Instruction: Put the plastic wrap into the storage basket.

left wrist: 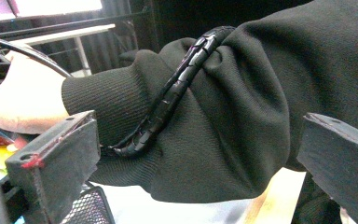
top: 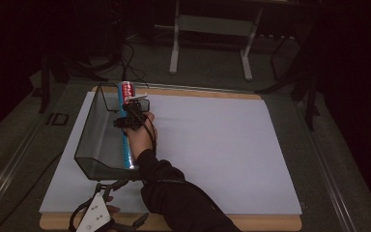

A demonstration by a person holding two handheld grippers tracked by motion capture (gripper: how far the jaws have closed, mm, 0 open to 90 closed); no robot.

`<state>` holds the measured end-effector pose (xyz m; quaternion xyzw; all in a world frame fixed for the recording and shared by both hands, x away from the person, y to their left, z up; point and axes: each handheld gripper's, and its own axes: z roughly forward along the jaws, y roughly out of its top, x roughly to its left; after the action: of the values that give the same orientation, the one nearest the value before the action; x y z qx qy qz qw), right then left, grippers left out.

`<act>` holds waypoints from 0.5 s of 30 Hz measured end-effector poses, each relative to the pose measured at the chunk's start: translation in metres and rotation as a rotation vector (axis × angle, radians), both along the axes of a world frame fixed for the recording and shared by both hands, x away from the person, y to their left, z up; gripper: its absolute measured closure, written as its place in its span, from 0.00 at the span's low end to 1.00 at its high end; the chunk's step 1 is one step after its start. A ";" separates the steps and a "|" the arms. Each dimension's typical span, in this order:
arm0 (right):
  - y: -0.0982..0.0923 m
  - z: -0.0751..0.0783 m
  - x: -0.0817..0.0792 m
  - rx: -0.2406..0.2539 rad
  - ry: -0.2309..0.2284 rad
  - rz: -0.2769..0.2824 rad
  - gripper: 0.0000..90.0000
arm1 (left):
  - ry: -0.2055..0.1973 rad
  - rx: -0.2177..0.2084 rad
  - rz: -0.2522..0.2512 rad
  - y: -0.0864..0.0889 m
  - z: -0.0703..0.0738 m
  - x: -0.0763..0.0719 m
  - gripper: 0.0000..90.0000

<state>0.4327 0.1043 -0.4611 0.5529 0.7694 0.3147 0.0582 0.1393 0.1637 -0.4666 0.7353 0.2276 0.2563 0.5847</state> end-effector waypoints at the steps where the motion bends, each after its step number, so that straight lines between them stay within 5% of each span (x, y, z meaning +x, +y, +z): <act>1: 0.000 0.000 0.000 0.000 0.000 0.000 0.34 | 0.000 0.000 -0.001 0.000 0.000 0.000 0.01; 15: -0.004 -0.004 0.005 -0.020 0.005 0.031 0.30 | 0.004 0.002 -0.002 -0.001 0.000 0.001 0.01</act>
<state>0.4380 0.1001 -0.4653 0.5409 0.7811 0.3066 0.0571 0.1400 0.1630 -0.4669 0.7368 0.2276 0.2545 0.5836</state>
